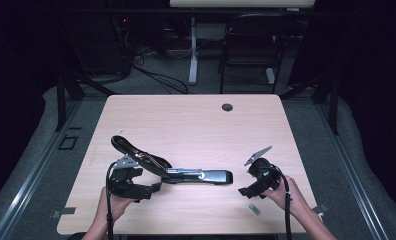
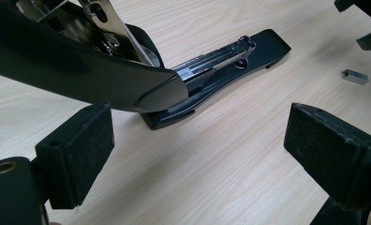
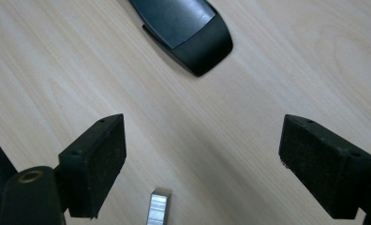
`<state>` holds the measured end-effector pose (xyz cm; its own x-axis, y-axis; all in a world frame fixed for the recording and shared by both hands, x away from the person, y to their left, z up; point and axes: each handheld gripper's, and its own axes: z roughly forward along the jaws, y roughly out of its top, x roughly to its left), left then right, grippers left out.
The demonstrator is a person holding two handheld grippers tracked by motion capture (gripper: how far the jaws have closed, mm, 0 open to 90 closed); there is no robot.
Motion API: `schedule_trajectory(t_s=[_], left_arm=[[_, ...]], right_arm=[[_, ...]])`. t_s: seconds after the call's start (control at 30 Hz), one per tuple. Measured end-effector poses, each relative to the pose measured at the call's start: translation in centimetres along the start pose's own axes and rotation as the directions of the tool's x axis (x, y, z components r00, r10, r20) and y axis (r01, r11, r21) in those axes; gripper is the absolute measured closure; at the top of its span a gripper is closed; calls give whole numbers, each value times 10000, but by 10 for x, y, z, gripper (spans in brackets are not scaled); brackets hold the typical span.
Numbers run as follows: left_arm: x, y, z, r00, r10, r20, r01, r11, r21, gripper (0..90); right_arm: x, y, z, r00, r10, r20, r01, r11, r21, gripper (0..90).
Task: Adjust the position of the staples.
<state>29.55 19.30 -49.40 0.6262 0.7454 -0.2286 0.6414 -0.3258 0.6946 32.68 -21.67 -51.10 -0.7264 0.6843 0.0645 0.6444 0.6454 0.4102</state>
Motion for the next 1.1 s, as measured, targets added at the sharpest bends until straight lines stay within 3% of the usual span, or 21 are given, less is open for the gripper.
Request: schedule_trajectory(t_s=[0.33, 0.57, 0.73, 1.03, 1.1], left_arm=[[5, -1, 1, 9998, -156, -128, 157, 9998, 81, 91], [6, -1, 1, 9999, -75, -128, 76, 9999, 79, 91], [7, -1, 1, 9999, -126, -99, 127, 9998, 122, 92], [8, -2, 2, 10000, -78, -61, 79, 9998, 173, 93], [8, -1, 2, 10000, -75, -60, 77, 9998, 197, 93]], right_arm=[[8, -12, 6, 9997, 253, -77, -247, 9974, 684, 301], [15, -18, 7, 9983, 538, -232, -515, 9944, 918, 510], [21, -22, 10, 9986, 499, -158, -472, 9889, 1405, 633], [24, -26, 18, 9956, 928, 100, -930, 9772, 1907, 683], [22, -25, 17, 9977, 669, 112, -677, 9693, 2363, 696]])
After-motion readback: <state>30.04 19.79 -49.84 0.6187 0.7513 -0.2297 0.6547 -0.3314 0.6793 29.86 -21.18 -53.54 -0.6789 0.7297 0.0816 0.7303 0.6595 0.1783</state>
